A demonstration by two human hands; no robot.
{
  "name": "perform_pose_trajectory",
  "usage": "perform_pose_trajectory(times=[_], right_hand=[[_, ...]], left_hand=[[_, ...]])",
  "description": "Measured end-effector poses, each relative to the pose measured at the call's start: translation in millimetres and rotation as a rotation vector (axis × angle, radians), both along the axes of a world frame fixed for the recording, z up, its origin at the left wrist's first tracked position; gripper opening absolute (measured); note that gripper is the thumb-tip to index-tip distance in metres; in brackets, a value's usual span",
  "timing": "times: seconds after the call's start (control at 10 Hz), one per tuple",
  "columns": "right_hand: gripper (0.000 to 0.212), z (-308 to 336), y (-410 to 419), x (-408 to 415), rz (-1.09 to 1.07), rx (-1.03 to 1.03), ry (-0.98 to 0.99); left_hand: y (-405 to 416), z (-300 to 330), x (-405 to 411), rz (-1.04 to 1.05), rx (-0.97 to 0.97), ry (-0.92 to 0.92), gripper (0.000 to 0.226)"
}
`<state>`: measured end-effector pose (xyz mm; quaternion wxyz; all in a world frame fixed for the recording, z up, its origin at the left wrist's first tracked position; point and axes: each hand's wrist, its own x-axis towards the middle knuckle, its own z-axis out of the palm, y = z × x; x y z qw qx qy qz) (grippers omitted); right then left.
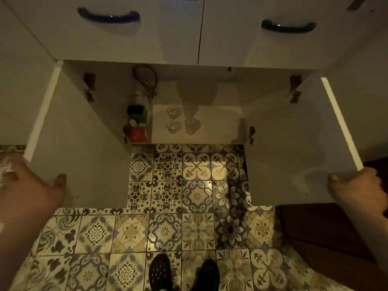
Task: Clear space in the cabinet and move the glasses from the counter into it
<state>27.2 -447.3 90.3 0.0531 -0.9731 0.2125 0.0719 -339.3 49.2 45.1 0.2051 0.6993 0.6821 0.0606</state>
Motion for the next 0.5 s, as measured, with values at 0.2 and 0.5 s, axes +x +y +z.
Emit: perform_pose_trajectory(times=[0.2,0.5], right_hand=[[0.077,5.5,95.4,-37.9,-0.015,0.256,0.03],[0.063,38.2,235.7,-64.0,0.611,0.715,0.413]], left_hand=[[-81.9,35.3,79.0,-0.173,-0.019,0.038,0.108],[-121.7,47.1,182.8,-0.513,-0.399,-0.373,0.078]])
